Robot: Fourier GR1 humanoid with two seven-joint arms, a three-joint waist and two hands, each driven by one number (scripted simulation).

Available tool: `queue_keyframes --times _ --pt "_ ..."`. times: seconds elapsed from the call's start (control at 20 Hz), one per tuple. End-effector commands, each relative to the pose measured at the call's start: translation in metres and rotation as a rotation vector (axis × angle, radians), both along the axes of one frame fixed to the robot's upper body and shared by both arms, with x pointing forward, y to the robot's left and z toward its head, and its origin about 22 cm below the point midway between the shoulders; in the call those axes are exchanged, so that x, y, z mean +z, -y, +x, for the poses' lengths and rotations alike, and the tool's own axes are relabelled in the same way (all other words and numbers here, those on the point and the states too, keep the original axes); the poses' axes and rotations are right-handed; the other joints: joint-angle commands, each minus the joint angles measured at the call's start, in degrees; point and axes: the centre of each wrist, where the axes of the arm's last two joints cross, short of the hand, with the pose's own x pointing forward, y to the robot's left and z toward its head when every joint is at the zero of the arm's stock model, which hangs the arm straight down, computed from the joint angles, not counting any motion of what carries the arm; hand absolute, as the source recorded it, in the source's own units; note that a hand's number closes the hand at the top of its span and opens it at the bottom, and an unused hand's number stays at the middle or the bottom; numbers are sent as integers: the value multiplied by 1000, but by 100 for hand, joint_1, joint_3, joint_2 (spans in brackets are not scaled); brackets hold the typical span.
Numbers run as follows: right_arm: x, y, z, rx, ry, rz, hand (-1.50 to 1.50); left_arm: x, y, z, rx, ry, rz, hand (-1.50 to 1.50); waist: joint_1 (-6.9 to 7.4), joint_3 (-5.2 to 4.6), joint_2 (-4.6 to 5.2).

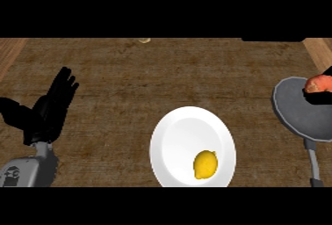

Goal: Pick the squash from the plate and place it in the pan

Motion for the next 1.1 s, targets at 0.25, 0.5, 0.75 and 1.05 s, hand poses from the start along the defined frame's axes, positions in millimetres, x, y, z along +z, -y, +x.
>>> queue_keyframes --times 0.25,0.5,0.75,1.05 --pt "-45 19 7 -159 -143 253 -150 -11 12 -14 -22 13 -10 0 85 4 14" --pt "-61 33 0 -93 -117 286 -150 -4 2 5 0 19 -13 0 51 6 24" --pt "-50 53 -14 -39 136 431 -150 1 -10 -2 6 16 -5 0 -65 3 -18" --pt "-46 99 -57 -45 355 643 -150 -9 0 -12 29 -3 -2 0 -177 2 -56"
